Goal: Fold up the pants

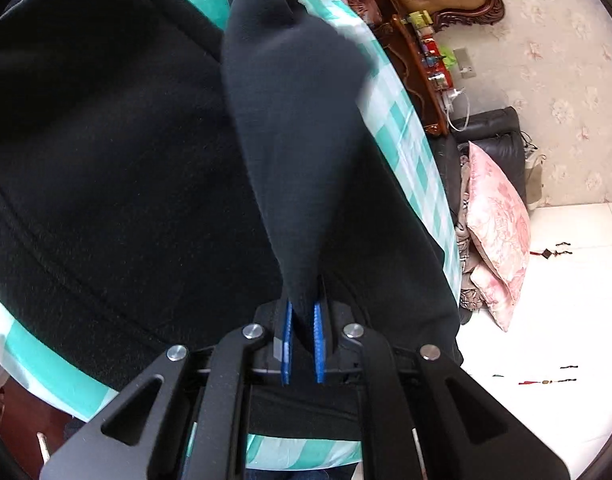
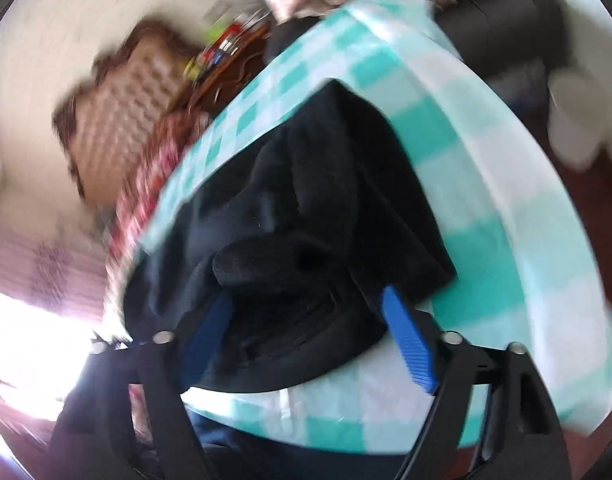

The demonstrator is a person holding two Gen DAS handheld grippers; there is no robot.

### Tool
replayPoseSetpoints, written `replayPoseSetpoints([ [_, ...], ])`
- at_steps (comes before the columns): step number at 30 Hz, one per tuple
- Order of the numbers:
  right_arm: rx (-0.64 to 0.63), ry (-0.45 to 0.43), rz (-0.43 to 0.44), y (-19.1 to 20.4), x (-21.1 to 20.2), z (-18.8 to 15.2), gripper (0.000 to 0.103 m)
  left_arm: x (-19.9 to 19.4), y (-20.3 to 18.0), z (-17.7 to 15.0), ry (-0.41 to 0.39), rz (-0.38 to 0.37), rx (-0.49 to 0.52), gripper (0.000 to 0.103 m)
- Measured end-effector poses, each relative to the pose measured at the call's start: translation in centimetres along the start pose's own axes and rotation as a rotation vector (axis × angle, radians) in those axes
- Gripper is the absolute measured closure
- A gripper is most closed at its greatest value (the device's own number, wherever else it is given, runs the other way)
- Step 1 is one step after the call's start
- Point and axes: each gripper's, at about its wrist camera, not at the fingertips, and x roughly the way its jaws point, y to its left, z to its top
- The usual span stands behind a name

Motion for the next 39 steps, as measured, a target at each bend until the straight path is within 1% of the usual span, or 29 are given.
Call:
replayPoseSetpoints([
  [2,0.082,-0.018,0.033,-1.1,-0.9,-0.4,0.021,0.0,0.0,0.3,-0.003,-0.006,0.006,0.095],
  [3,0.103,-0.011,0.038,-1.2,-0.9,-0.6,0.021,0.0,0.0,0.3,-0.005,-0.007,0.01,0.095],
  [7,0.124,0.028,0.04,-0.2,0.4,-1.1,0.021,0.1,0.3,-0.1,-0.011,-0.008,0.01,0.095],
  [9,0.129,0.026,0.029,-0.2,1.0,-1.0,0.021,-0.2,0.4,-0.4,-0.019,-0.014,0.013,0.095],
  [11,0.117,0.021,-0.023,0.2,1.7,-0.8,0.03,0.3,-0.3,-0.4,-0.022,-0.016,0.012,0.094],
  [12,0.117,0.023,-0.04,0.3,1.9,-0.8,0.032,0.4,-0.2,-0.3,-0.021,-0.017,0.009,0.094],
  [13,0.12,0.026,-0.057,0.3,2.2,-0.8,0.039,0.5,-0.2,-0.2,-0.021,-0.016,0.009,0.094],
  [14,0.119,0.025,-0.099,0.5,2.3,-0.6,0.051,0.7,-0.3,0.0,-0.021,-0.013,0.011,0.094],
  [15,0.115,0.022,-0.141,0.7,2.3,-0.4,0.058,0.8,-0.4,0.1,-0.021,-0.01,0.014,0.094],
  [16,0.112,0.022,-0.162,0.8,2.3,-0.4,0.066,0.8,-0.6,0.2,-0.022,-0.007,0.024,0.094],
  [18,0.076,0.02,-0.186,2.1,1.8,0.0,0.071,0.6,-1.1,0.5,-0.019,-0.01,0.039,0.095],
  [19,0.051,0.013,-0.191,2.7,1.5,0.1,0.076,0.3,-1.6,0.7,-0.024,-0.015,0.054,0.095],
  [21,-0.021,-0.003,-0.199,5.3,0.7,0.5,0.078,-0.5,-3.0,1.0,-0.039,-0.02,0.086,0.095],
  [23,-0.085,-0.037,-0.189,7.3,-0.2,1.1,0.085,-1.4,-4.3,1.0,-0.053,-0.029,0.116,0.095],
  [25,-0.127,-0.084,-0.16,9.0,-1.5,1.6,0.087,-3.1,-5.7,0.4,-0.074,-0.039,0.134,0.095],
  [26,-0.129,-0.099,-0.16,9.1,-1.9,1.7,0.087,-4.2,-6.0,-0.2,-0.088,-0.04,0.143,0.095],
  [28,-0.116,-0.109,-0.18,8.0,-2.4,1.7,0.088,-6.2,-5.6,-2.4,-0.114,-0.021,0.151,0.095],
  [29,-0.097,-0.101,-0.212,6.2,-2.1,1.6,0.088,-6.4,-4.9,-3.5,-0.105,-0.007,0.147,0.095],
  [30,-0.067,-0.083,-0.237,4.5,-1.3,1.7,0.088,-6.1,-4.0,-4.5,-0.083,0.01,0.135,0.095],
  [32,-0.004,-0.025,-0.283,1.4,1.0,1.7,0.088,-4.1,-1.3,-6.2,-0.018,0.06,0.097,0.095],
  [33,-0.007,-0.028,-0.288,1.0,1.4,1.5,0.088,-3.2,-0.2,-6.5,-0.001,0.076,0.072,0.095],
  [34,-0.029,-0.041,-0.294,1.2,1.4,1.3,0.088,-2.4,0.7,-6.8,0.003,0.087,0.053,0.095],
  [35,-0.06,-0.053,-0.308,2.0,1.2,1.1,0.088,-2.0,1.1,-6.9,-0.004,0.095,0.056,0.095],
  [37,-0.099,-0.068,-0.333,3.0,1.0,1.0,0.089,-1.8,0.9,-7.2,-0.014,0.104,0.069,0.095],
  [39,-0.105,-0.087,-0.317,4.1,0.2,0.8,0.089,-2.6,0.3,-7.2,-0.029,0.094,0.08,0.095],
])
